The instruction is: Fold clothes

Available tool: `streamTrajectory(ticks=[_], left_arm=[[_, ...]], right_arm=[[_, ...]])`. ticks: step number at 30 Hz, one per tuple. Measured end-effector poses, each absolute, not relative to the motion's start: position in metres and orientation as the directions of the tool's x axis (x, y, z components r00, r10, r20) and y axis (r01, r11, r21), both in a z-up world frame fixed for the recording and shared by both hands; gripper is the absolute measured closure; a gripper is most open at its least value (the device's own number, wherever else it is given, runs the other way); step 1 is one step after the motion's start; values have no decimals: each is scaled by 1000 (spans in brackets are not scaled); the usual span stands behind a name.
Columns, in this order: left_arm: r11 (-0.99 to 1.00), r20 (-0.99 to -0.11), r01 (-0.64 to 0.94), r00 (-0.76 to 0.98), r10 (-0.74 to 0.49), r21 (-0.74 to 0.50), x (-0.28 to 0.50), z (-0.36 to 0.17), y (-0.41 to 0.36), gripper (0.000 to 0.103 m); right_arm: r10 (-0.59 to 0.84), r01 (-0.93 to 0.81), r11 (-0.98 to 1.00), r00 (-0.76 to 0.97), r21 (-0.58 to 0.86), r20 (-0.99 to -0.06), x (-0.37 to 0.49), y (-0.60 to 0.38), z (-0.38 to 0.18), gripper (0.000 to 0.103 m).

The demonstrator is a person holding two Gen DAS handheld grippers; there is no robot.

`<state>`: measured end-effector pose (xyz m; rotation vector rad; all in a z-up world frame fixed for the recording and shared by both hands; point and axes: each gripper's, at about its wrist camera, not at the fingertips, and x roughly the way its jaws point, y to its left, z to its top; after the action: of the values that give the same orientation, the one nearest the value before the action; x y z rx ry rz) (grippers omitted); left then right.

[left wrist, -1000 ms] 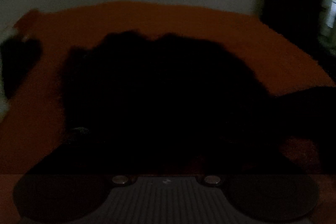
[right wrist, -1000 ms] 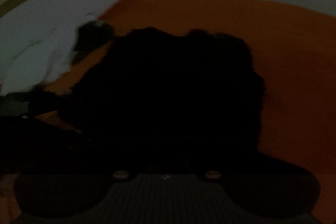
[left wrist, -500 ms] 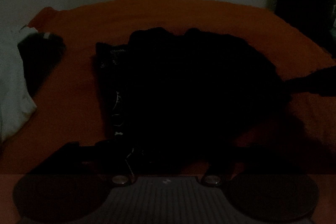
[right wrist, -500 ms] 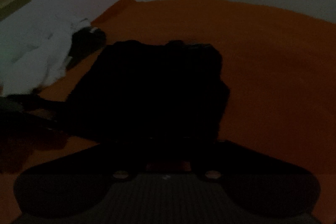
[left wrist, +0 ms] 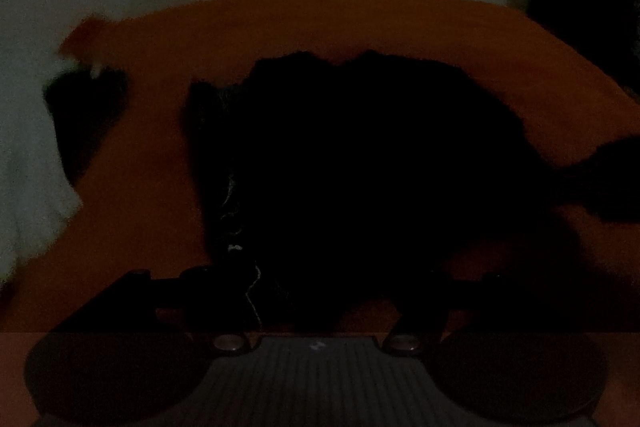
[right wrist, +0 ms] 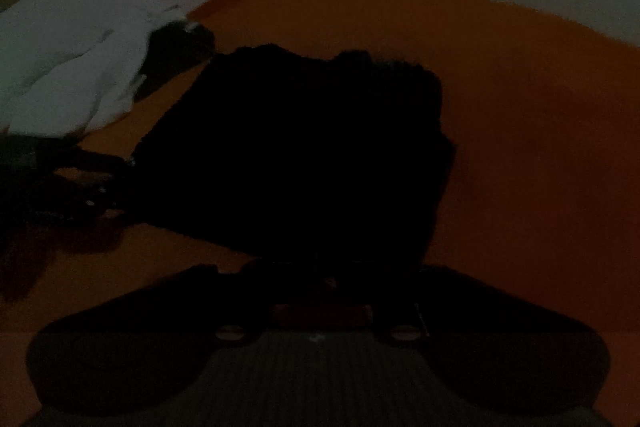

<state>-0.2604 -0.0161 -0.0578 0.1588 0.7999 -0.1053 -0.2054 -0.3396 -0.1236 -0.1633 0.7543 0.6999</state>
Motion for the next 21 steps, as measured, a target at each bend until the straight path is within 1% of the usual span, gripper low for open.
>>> streamTrajectory(ticks=[1,2,3,4,6,10,13,15,16,17,18,20,21], left_arm=[[973,-715,184,698,-32,137,-268,-57,-22,37],[961,-711,219,702,-36,168,-274,-57,-30,37],[947,-708,253,706,-41,198,-279,-58,-38,37],[930,-704,287,709,-46,229,-285,-59,-46,35],[898,-692,335,720,-50,284,-288,-62,-63,24],[871,-682,337,731,-2,358,-271,-74,-85,23],[850,-702,341,711,47,402,-261,-87,-91,25],[840,-708,338,702,76,426,-263,-93,-91,30],[841,-712,333,697,86,427,-263,-95,-89,36],[851,-721,327,688,84,411,-262,-97,-84,50],[862,-728,316,680,85,396,-261,-97,-79,57],[882,-726,282,681,93,378,-260,-98,-68,64],[889,-724,269,683,96,371,-258,-98,-64,64]], right_arm=[[523,-663,747,529,60,-669,-214,-339,-121,76],[515,-706,708,535,-19,-670,-225,-337,-119,68],[508,-743,662,544,-102,-667,-237,-331,-120,67],[502,-770,612,556,-182,-662,-249,-326,-120,67],[503,-786,536,590,-308,-632,-268,-318,-124,67],[473,-729,367,681,-578,-559,-289,-300,-145,67],[427,-673,234,719,-701,-548,-289,-295,-166,67],[407,-675,201,717,-710,-566,-286,-300,-173,66],[398,-682,198,712,-704,-578,-284,-302,-175,67],[389,-689,198,708,-697,-590,-282,-304,-176,66],[382,-694,198,705,-692,-598,-281,-306,-177,66],[378,-694,200,706,-691,-599,-280,-309,-180,67],[377,-691,202,709,-694,-596,-279,-311,-182,65]])
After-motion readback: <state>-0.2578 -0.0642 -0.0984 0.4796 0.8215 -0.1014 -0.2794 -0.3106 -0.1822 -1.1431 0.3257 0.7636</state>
